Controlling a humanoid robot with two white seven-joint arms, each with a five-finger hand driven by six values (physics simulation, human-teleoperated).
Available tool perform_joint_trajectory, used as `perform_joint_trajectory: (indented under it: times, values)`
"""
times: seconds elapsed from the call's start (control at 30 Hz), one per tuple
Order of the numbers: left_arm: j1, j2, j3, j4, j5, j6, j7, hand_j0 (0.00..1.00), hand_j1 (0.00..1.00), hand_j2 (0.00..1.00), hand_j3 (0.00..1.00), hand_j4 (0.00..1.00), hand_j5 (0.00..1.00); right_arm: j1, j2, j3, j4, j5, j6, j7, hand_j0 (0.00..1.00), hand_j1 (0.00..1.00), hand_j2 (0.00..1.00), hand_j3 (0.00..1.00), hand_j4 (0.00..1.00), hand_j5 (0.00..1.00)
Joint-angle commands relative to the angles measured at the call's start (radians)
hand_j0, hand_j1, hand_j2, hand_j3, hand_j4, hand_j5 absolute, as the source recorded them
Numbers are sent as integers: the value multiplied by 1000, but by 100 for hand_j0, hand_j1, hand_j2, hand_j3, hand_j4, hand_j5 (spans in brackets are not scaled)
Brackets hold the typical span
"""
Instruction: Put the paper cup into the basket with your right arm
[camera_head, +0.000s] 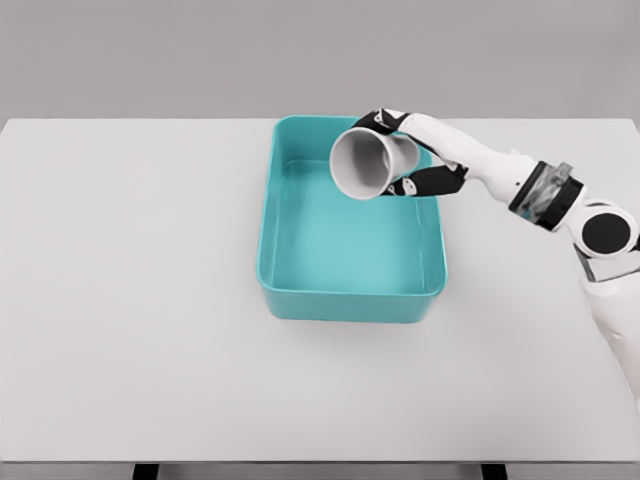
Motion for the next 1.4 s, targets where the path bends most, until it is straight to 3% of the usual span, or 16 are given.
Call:
perform_joint_trajectory:
  times: [0.0, 0.53, 0.6, 0.67, 0.93, 1.0, 1.1, 1.13, 1.23, 1.37]
  values:
    - [0, 0, 0, 0, 0, 0, 0, 100, 100, 100, 100, 100, 100, -2, -8, 39, -1, 20, 16, 0, 55, 55, 55, 55, 55, 55]
    - [0, 0, 0, 0, 0, 0, 0, 100, 100, 100, 100, 100, 100, -20, -31, 135, 2, 141, 76, 0, 56, 56, 56, 56, 56, 56]
    - [0, 0, 0, 0, 0, 0, 0, 100, 100, 100, 100, 100, 100, -20, -31, 138, 1, 144, 76, 0, 63, 63, 63, 63, 63, 63]
    - [0, 0, 0, 0, 0, 0, 0, 100, 100, 100, 100, 100, 100, -29, -31, 138, 1, 147, 76, 0, 94, 94, 94, 94, 94, 94]
    - [0, 0, 0, 0, 0, 1, 0, 100, 100, 100, 100, 100, 100, -34, -31, 137, -5, 146, 94, 0, 98, 98, 98, 98, 98, 98]
    - [0, 0, 0, 0, 0, 0, 0, 100, 100, 100, 100, 100, 100, -35, -36, 128, -42, 139, 102, 0, 98, 98, 98, 98, 98, 98]
    - [0, 0, 0, 0, 0, 1, 0, 100, 100, 100, 100, 100, 100, -29, -102, 79, -79, 18, 146, 0, 99, 99, 99, 99, 99, 99]
    - [0, 0, 0, 0, 0, 0, 0, 100, 100, 100, 100, 100, 100, -8, -128, 13, -93, -74, 146, 0, 99, 99, 99, 99, 99, 99]
    - [0, 0, 0, 0, 0, 0, 0, 100, 100, 100, 100, 100, 100, 52, -195, -67, -123, -198, 145, 0, 100, 100, 100, 100, 100, 100]
    - [0, 0, 0, 0, 0, 0, 0, 100, 100, 100, 100, 100, 100, 136, -235, -175, -152, -269, 143, 0, 100, 100, 100, 100, 100, 100]
